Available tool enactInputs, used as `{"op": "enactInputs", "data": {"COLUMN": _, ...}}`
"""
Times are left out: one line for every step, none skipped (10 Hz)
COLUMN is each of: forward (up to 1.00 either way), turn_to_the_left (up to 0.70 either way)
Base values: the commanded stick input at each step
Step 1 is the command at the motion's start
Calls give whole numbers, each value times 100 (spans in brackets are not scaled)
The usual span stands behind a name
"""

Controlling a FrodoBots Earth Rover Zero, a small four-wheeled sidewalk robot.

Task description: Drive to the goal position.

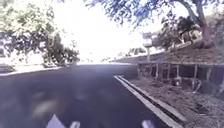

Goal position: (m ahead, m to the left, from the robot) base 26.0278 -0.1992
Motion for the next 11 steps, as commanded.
{"op": "enactInputs", "data": {"forward": 70, "turn_to_the_left": 0}}
{"op": "enactInputs", "data": {"forward": 70, "turn_to_the_left": 0}}
{"op": "enactInputs", "data": {"forward": 70, "turn_to_the_left": 0}}
{"op": "enactInputs", "data": {"forward": 70, "turn_to_the_left": 0}}
{"op": "enactInputs", "data": {"forward": 70, "turn_to_the_left": 0}}
{"op": "enactInputs", "data": {"forward": 70, "turn_to_the_left": 0}}
{"op": "enactInputs", "data": {"forward": 70, "turn_to_the_left": 0}}
{"op": "enactInputs", "data": {"forward": 70, "turn_to_the_left": 0}}
{"op": "enactInputs", "data": {"forward": 70, "turn_to_the_left": 0}}
{"op": "enactInputs", "data": {"forward": 70, "turn_to_the_left": 0}}
{"op": "enactInputs", "data": {"forward": 70, "turn_to_the_left": 0}}
